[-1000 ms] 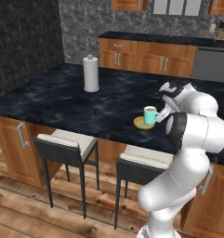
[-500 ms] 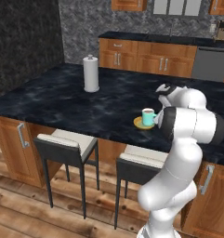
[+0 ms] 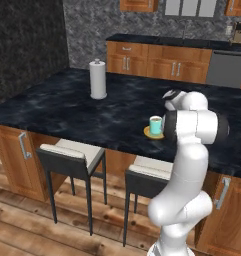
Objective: Pick the cup of tea, navigate to the dining table, and place it on the saucer.
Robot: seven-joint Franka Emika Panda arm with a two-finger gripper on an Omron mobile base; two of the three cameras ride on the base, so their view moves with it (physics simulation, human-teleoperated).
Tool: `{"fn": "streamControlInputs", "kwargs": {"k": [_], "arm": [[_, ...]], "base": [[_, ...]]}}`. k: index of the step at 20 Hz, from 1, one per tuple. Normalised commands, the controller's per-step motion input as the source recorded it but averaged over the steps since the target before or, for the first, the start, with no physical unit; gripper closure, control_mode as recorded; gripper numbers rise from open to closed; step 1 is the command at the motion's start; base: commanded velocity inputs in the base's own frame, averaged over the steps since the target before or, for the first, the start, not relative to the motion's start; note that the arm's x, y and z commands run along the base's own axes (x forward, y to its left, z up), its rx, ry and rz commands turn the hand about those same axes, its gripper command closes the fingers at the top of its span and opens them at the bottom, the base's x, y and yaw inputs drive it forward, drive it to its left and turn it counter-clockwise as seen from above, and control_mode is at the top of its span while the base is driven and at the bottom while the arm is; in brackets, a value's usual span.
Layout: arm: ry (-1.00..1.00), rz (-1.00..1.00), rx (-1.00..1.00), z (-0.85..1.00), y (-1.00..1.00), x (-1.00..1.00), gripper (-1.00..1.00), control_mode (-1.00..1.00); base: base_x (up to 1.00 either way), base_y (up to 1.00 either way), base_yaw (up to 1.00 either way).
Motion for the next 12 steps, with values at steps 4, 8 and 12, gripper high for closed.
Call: {"fn": "streamControlInputs", "kwargs": {"k": [4,8,12], "arm": [[0.0,0.0,0.0,-0.53,0.0,0.25,1.0,-1.0],[0.0,0.0,0.0,-0.32,0.0,0.39,1.0,-1.0],[0.0,0.0,0.0,-0.09,0.0,0.34,1.0,-1.0]], "base": [[0.0,0.0,0.0],[0.0,0.0,0.0],[0.0,0.0,0.0]]}}
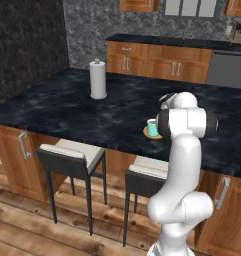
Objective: Pick the cup of tea, navigate to the dining table, and place it on the saucer.
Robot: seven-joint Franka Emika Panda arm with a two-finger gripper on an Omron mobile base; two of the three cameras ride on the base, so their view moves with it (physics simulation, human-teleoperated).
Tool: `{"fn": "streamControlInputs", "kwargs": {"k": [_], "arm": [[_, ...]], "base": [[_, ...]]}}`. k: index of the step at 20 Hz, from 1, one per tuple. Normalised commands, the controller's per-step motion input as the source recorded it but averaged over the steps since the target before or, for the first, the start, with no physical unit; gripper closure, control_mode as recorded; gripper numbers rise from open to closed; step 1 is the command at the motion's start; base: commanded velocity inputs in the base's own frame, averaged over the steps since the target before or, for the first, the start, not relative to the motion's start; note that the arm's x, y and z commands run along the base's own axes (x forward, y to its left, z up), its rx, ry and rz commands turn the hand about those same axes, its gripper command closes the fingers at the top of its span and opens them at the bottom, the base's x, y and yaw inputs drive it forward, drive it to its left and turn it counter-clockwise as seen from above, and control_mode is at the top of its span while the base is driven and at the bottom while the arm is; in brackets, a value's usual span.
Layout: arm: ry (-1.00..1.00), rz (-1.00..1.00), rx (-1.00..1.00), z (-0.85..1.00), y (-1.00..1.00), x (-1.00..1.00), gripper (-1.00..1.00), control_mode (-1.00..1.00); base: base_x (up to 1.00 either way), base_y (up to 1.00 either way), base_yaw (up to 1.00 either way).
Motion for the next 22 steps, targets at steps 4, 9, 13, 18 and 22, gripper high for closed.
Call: {"fn": "streamControlInputs", "kwargs": {"k": [4,9,13,18,22], "arm": [[0.0,0.0,0.0,-0.1,-0.07,0.31,1.0,-1.0],[0.0,0.0,0.0,-0.17,-0.18,0.12,1.0,-1.0],[0.0,0.0,0.0,-0.3,-0.06,0.08,1.0,-1.0],[0.0,0.0,0.0,-0.1,-0.01,-0.01,-1.0,-1.0],[0.0,0.0,0.0,0.09,0.0,-0.18,-1.0,-1.0]], "base": [[0.0,0.0,0.0],[0.0,0.0,0.0],[0.0,0.0,0.0],[0.0,0.0,0.0],[0.0,0.0,0.0]]}}
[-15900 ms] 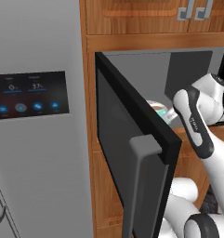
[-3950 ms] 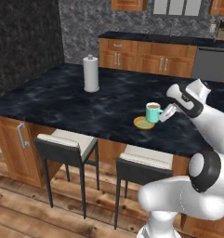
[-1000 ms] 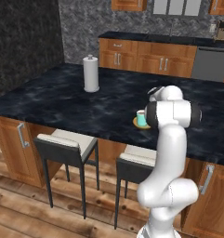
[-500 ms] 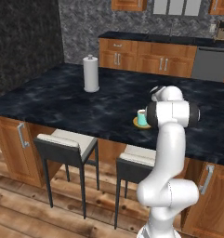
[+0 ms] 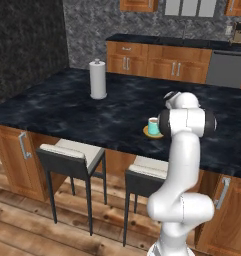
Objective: Pick the cup of tea, navigate to the dining table, and place it on the saucer.
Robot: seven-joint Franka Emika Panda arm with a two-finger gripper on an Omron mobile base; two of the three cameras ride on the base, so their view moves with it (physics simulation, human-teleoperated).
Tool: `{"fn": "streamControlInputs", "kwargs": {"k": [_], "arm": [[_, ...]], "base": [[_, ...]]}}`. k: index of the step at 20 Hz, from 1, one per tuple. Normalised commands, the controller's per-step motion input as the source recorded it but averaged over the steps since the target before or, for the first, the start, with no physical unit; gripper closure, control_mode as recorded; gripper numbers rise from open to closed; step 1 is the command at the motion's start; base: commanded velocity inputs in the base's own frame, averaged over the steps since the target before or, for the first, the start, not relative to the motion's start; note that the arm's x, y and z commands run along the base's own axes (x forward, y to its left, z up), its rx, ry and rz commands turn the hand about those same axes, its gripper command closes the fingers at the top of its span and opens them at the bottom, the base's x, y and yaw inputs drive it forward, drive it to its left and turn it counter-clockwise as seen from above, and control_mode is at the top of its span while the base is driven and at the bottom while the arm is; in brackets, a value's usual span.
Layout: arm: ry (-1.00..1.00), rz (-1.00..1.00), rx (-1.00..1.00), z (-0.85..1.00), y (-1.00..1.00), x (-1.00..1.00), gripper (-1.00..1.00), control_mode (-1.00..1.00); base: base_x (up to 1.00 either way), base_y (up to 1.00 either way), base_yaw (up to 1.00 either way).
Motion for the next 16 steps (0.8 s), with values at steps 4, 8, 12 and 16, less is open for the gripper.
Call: {"fn": "streamControlInputs", "kwargs": {"k": [4,8,12,16], "arm": [[0.0,0.0,0.0,0.16,0.03,-0.32,-1.0,-1.0],[0.0,0.0,0.0,0.42,0.01,-0.29,-1.0,-1.0],[0.0,-0.02,0.0,0.59,0.07,-0.73,-1.0,-1.0],[0.0,-0.17,0.0,0.52,0.35,-0.82,-1.0,-1.0]], "base": [[0.0,0.0,0.0],[0.0,0.0,0.0],[0.0,0.0,0.0],[0.0,0.0,0.0]]}}
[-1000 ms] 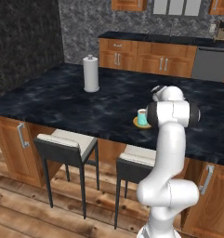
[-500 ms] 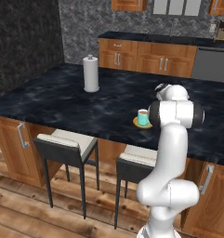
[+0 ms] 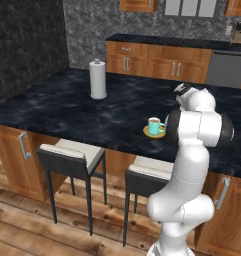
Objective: Pick the cup of tea, navigate to the dining table, and place it on the saucer.
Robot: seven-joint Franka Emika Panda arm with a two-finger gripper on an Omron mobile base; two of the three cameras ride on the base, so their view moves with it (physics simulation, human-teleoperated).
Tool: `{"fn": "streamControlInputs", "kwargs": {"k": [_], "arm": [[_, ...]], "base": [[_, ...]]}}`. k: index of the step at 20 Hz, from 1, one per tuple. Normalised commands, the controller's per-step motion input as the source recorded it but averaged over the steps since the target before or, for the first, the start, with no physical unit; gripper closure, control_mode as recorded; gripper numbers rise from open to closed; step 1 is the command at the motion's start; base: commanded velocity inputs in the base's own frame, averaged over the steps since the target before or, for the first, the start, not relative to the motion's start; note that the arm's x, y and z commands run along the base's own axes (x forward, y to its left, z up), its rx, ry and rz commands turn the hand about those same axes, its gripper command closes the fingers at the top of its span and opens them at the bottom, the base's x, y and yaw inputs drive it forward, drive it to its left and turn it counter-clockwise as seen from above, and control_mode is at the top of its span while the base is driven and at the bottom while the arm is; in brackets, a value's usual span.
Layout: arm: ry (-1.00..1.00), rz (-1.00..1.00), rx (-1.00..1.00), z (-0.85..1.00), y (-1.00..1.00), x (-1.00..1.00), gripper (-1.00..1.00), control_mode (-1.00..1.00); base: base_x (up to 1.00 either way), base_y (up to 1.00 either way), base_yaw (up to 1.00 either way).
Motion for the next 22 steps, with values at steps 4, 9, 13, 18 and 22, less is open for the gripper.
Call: {"fn": "streamControlInputs", "kwargs": {"k": [4,9,13,18,22], "arm": [[-0.03,-0.2,-0.05,0.52,0.29,-0.98,-1.0,-1.0],[0.0,-0.15,-0.06,0.64,0.15,-0.95,-1.0,-1.0],[0.0,-0.09,-0.09,0.8,0.1,-1.0,-1.0,-1.0],[0.0,-0.06,-0.13,0.63,0.03,-1.0,-1.0,-1.0],[-0.11,-0.04,-0.15,0.41,0.05,-1.0,-1.0,-1.0]], "base": [[0.0,0.0,0.0],[0.0,0.0,0.0],[0.0,0.0,0.0],[0.0,0.0,0.0],[0.0,0.0,0.0]]}}
